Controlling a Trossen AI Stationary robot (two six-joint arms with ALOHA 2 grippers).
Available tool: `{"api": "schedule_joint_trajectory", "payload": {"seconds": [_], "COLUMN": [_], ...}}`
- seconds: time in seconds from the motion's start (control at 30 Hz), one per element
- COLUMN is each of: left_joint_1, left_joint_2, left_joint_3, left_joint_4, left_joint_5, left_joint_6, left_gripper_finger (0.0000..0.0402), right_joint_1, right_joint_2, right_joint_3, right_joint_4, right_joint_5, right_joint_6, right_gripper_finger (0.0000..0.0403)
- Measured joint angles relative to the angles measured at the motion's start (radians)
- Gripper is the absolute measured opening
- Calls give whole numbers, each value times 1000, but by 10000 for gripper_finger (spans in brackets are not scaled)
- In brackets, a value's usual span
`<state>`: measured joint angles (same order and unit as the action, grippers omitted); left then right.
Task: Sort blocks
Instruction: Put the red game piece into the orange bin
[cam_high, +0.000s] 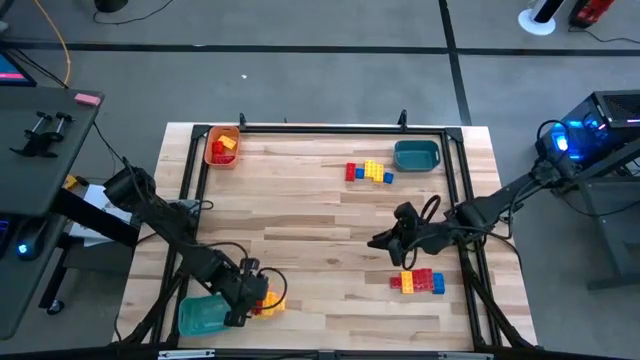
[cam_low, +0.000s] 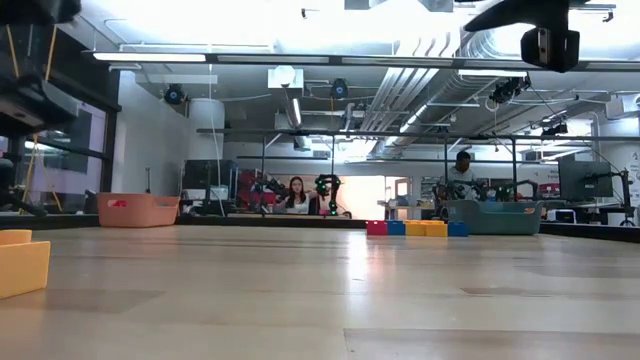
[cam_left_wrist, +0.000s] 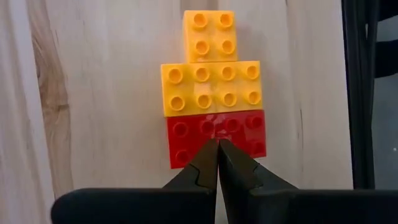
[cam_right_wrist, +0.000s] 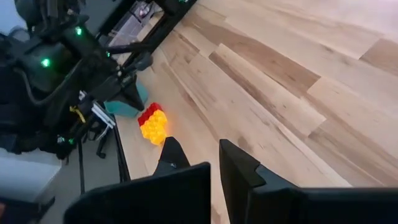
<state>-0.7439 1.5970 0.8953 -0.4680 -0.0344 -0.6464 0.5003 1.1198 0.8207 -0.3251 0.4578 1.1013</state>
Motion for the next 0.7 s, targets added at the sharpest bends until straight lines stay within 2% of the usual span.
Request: {"api": "schedule_joint_trajectory", "payload": {"seconds": [0.23, 0.37, 0.5, 0.7], "left_joint_1": [7, 18, 31, 45], "left_joint_2": [0, 9, 53, 106], "left_joint_3": [-1, -1, -1, 4], "left_joint_4": [24, 39, 102, 136], "left_joint_5": [9, 63, 133, 136], "left_joint_6": [20, 22, 46, 41], "left_gripper_finger": [0, 0, 0, 0], "right_joint_1": [0, 0, 0, 0], "right_joint_2": [0, 0, -1, -1], "right_joint_3": [0, 0, 0, 0], "right_joint_4": [-2, -3, -6, -7], "right_joint_5": [-5, -5, -5, -5], "right_joint_6": [-31, -53, -55, -53], "right_gripper_finger": [0, 0, 0, 0]}}
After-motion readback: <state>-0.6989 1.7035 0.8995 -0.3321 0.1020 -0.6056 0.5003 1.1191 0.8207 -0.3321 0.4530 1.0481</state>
